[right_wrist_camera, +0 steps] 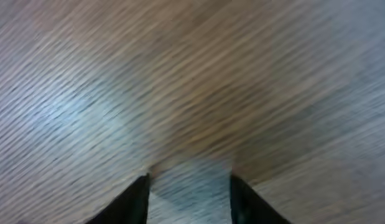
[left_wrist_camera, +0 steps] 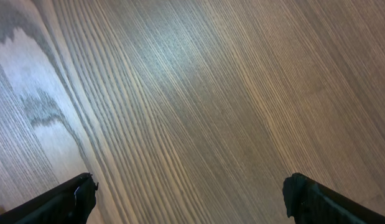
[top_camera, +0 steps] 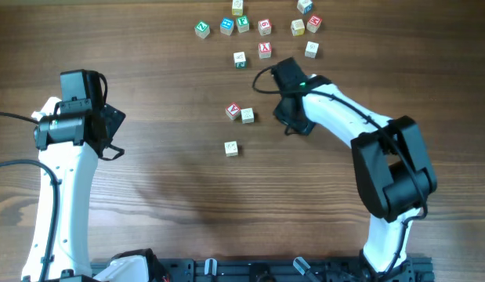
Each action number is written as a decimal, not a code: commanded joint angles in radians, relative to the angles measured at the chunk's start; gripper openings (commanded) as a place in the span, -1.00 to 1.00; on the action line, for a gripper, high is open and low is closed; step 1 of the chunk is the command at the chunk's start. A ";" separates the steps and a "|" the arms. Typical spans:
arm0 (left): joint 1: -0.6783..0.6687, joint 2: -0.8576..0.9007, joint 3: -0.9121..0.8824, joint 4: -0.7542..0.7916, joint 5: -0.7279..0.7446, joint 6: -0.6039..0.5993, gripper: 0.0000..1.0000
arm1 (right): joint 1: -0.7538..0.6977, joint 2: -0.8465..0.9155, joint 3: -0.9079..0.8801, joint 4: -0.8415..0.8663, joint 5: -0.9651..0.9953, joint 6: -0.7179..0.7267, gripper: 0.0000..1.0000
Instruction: Form a circle
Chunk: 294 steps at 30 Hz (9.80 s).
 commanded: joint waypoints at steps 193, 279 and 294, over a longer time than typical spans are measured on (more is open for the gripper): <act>-0.697 0.451 -0.383 1.182 0.204 0.597 -0.18 | -0.257 0.031 -0.042 -0.130 -0.021 -0.216 0.99; -0.225 0.238 -0.383 0.830 0.018 -0.129 1.00 | -0.014 -0.214 -0.042 0.122 -0.607 -0.832 -0.91; -0.225 0.238 -0.383 0.830 0.018 -0.129 1.00 | 0.123 -0.136 -0.042 0.348 -0.300 -0.569 -0.91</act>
